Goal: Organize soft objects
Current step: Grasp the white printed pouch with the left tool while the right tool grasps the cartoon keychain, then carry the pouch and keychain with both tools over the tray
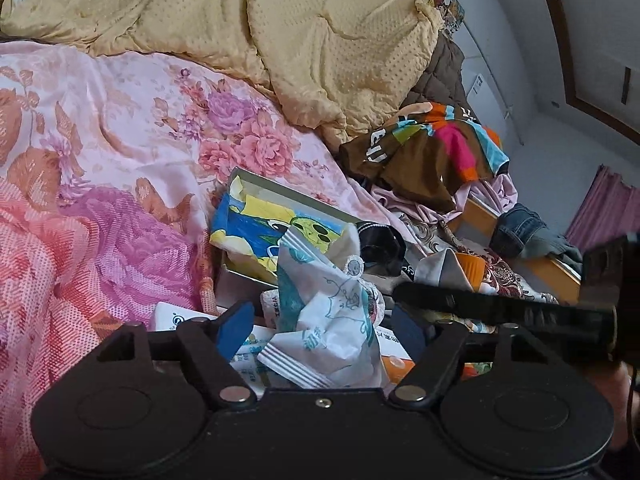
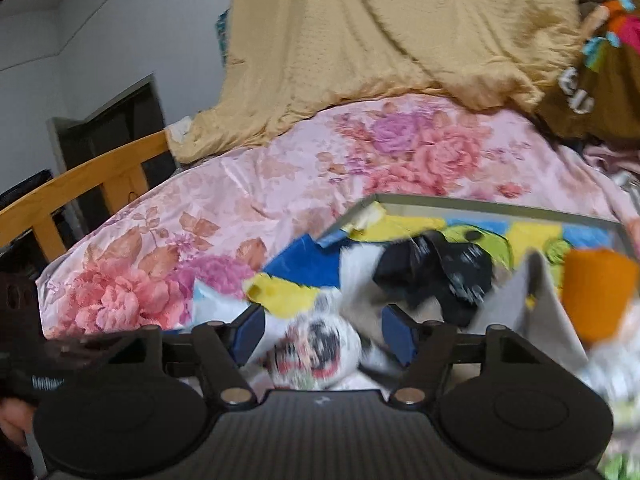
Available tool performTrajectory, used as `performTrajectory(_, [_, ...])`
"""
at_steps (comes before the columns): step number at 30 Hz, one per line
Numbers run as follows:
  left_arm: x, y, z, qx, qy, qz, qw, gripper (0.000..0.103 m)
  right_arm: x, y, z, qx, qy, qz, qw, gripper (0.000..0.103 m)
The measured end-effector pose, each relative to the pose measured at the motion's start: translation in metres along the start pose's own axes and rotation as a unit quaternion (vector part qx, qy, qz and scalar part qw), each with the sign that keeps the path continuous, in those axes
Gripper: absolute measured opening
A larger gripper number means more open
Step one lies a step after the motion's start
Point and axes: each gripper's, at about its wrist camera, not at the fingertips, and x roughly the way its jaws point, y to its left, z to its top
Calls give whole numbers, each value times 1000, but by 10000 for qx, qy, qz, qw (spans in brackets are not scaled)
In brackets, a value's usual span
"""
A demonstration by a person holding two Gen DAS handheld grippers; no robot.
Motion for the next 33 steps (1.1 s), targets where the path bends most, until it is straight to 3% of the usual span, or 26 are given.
performTrajectory(10, [-3,0,-2,10,-89,88,9999,65,39,-4,16,-286,649,302,9970,50])
performTrajectory(15, [-5,1,-3,3,-116,78,9999,64,45,-4,17,-279,746,287,9964,30])
performTrajectory(22, [-5,0,-4,14,-123,97,9999,60,35,-6,14,-123,576,284,9979,22])
performTrajectory(24, [-6,-1,-4,46,-128,96,9999,52,30,-5,12,-112,494,291,9983,20])
performTrajectory(33, [-4,-7,-5,229,-98,152,9996,49,8,3,1,7,96,144,9998,18])
